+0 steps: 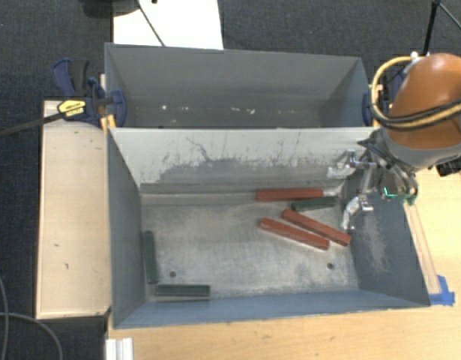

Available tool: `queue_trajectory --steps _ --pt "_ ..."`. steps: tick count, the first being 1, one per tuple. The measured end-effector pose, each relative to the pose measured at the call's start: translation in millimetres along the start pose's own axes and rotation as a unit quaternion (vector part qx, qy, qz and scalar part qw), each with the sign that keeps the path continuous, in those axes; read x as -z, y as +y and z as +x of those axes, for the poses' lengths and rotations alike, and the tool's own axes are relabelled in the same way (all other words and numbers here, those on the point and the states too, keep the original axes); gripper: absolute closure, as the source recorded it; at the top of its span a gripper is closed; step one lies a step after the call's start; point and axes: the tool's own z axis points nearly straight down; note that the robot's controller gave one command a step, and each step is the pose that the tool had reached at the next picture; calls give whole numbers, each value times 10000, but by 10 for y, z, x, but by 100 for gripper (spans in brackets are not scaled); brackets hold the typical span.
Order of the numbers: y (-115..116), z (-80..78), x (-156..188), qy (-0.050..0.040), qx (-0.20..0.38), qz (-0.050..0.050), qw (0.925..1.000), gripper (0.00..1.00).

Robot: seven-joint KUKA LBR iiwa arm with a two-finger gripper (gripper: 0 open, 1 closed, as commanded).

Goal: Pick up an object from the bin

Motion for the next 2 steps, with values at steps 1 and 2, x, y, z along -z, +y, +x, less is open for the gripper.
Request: queue_trajectory --steps 1,2 --pt "-27 23 -397 -45 -82 3 10000 0" --pt "-95 -143 -1155 -55 35 12 10000 100"
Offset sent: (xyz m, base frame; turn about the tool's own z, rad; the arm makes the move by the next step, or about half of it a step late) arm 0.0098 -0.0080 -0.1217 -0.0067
